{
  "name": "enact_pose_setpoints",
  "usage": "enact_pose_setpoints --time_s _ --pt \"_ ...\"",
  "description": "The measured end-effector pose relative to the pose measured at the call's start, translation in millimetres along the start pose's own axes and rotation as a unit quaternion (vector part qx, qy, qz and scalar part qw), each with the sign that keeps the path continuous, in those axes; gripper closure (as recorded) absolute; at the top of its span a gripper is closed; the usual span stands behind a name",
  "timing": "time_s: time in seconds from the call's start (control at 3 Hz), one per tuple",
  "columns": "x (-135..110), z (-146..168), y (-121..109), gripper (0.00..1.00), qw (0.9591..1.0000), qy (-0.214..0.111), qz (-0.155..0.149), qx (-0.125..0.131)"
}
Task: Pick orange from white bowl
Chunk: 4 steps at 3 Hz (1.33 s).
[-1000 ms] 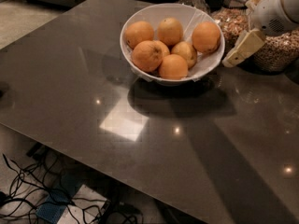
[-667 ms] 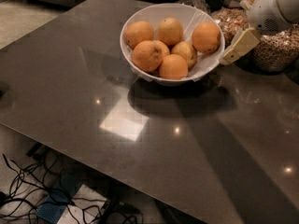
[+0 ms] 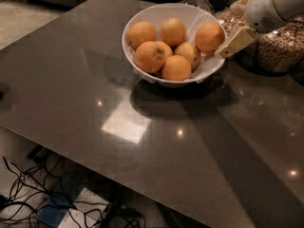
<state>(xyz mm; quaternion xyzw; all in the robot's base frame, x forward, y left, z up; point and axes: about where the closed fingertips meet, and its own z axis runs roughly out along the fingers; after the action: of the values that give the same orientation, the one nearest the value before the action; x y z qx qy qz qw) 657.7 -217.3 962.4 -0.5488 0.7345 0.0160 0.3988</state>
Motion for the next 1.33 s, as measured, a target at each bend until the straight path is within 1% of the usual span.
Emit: enact_pose_setpoints --time_s 0.67,1.33 --pt "-8 12 -3 0.16 0.9997 -0.009 -0.019 -0.01" --pt "-8 30 -4 0.18 0.999 -0.016 -0.019 -0.035"
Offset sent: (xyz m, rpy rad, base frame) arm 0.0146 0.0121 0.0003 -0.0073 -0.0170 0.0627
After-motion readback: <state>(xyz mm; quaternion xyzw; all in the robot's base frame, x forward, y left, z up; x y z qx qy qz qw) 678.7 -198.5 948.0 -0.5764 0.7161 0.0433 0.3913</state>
